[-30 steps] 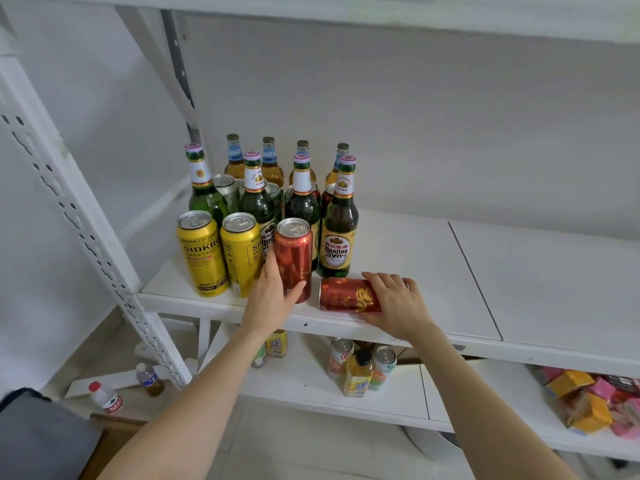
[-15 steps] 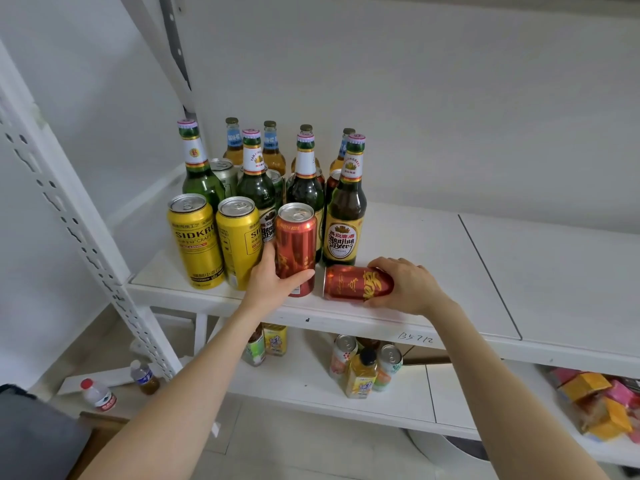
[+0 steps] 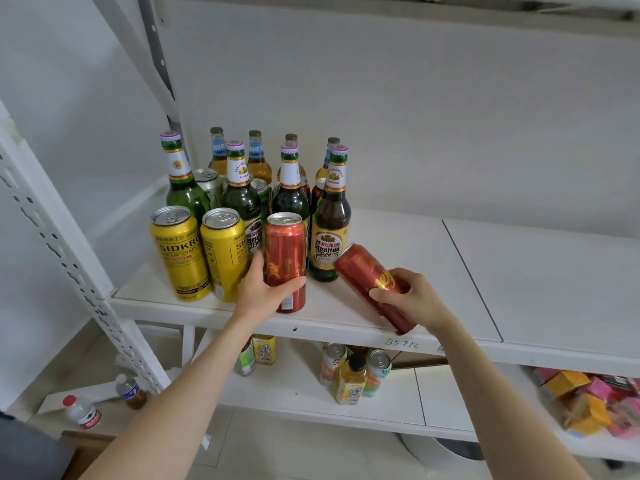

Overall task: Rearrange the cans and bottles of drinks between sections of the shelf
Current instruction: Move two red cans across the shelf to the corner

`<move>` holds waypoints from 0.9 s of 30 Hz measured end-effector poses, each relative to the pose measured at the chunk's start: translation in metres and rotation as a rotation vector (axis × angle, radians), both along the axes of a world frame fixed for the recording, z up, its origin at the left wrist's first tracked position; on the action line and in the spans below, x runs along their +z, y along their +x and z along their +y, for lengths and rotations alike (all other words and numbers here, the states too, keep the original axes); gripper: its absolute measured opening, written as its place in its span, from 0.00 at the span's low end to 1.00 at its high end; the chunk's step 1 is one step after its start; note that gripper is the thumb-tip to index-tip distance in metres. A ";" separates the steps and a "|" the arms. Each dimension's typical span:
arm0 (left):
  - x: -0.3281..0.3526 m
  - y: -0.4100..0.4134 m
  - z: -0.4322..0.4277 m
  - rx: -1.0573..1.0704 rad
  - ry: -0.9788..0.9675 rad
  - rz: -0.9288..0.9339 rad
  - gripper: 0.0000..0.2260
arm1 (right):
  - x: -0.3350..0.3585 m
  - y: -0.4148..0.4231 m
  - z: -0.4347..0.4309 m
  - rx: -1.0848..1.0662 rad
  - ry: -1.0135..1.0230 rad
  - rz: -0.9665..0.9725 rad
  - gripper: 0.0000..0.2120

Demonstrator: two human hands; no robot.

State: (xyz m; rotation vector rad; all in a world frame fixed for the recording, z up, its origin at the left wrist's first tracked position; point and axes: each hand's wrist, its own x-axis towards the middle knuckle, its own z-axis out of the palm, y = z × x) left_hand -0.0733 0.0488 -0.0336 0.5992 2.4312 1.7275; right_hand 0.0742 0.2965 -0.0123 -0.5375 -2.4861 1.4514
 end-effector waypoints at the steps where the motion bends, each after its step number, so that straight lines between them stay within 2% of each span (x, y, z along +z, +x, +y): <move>1: 0.002 0.003 -0.001 -0.011 -0.001 -0.027 0.32 | 0.000 0.004 -0.004 -0.032 -0.122 0.029 0.29; 4: 0.007 0.013 -0.004 -0.047 -0.001 -0.085 0.32 | -0.003 0.014 -0.015 -0.119 -0.394 0.072 0.38; 5: 0.010 0.017 -0.006 -0.058 -0.001 -0.100 0.32 | -0.003 0.017 -0.019 -0.138 -0.455 0.081 0.38; 8: 0.022 0.029 -0.013 -0.090 0.016 -0.143 0.31 | 0.000 0.029 -0.033 -0.182 -0.598 0.122 0.29; 11: 0.036 0.039 -0.021 -0.132 0.023 -0.177 0.30 | 0.006 0.042 -0.048 -0.230 -0.687 0.166 0.29; 18: 0.045 0.053 -0.043 -0.274 -0.017 -0.226 0.27 | 0.014 0.070 -0.073 -0.323 -0.775 0.255 0.30; 27: 0.031 0.095 -0.038 -0.396 -0.045 -0.282 0.24 | 0.020 0.109 -0.073 -0.395 -0.739 0.303 0.33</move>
